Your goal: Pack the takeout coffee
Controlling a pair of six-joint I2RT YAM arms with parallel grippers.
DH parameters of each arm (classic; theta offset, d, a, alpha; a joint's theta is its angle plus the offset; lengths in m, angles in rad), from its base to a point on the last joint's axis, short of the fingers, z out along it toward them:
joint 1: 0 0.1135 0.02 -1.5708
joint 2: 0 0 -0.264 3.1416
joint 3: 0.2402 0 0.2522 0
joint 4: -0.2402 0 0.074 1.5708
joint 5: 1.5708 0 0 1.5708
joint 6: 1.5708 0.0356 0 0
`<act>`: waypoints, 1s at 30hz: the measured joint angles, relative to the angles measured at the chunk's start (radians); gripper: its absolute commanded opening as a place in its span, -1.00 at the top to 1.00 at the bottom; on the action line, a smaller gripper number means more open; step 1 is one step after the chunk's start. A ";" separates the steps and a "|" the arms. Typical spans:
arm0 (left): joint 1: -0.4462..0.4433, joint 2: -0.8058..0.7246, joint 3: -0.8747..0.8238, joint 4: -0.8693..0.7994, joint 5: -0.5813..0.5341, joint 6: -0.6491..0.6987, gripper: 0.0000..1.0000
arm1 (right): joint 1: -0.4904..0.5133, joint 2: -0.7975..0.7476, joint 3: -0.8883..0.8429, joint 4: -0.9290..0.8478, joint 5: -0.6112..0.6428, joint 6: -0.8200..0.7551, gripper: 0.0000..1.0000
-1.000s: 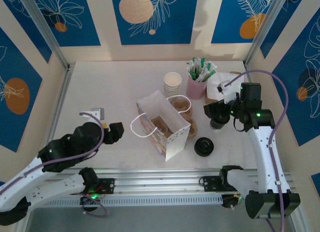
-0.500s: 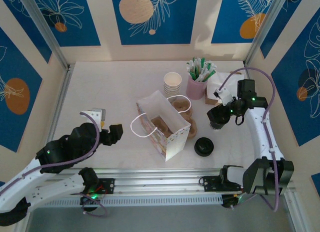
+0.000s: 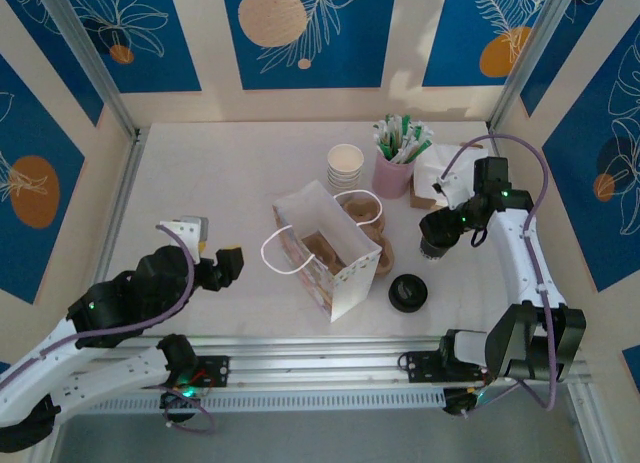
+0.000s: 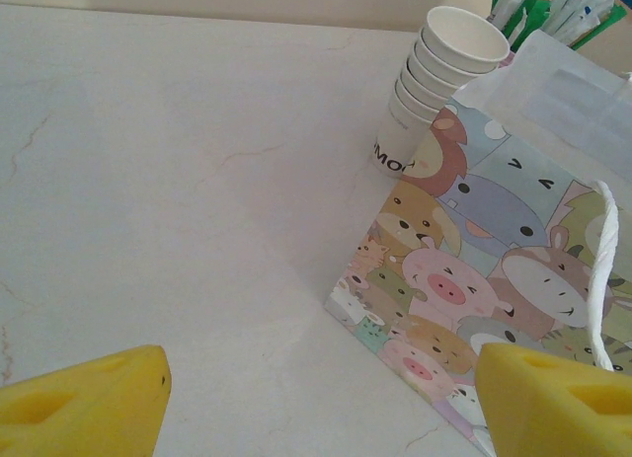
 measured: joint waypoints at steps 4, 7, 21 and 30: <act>0.000 0.001 0.000 0.000 0.000 0.000 -0.64 | 0.014 0.001 -0.019 0.015 0.027 0.008 -0.82; 0.000 0.002 0.000 0.000 0.000 0.000 -0.64 | 0.031 0.012 -0.027 0.015 0.040 0.016 -0.82; 0.000 -0.015 0.000 0.008 0.000 -0.024 -0.64 | 0.077 0.018 -0.078 0.043 0.105 0.023 -0.77; 0.000 -0.031 -0.003 0.008 -0.001 -0.039 -0.64 | 0.077 0.018 -0.079 0.076 0.138 0.061 -0.69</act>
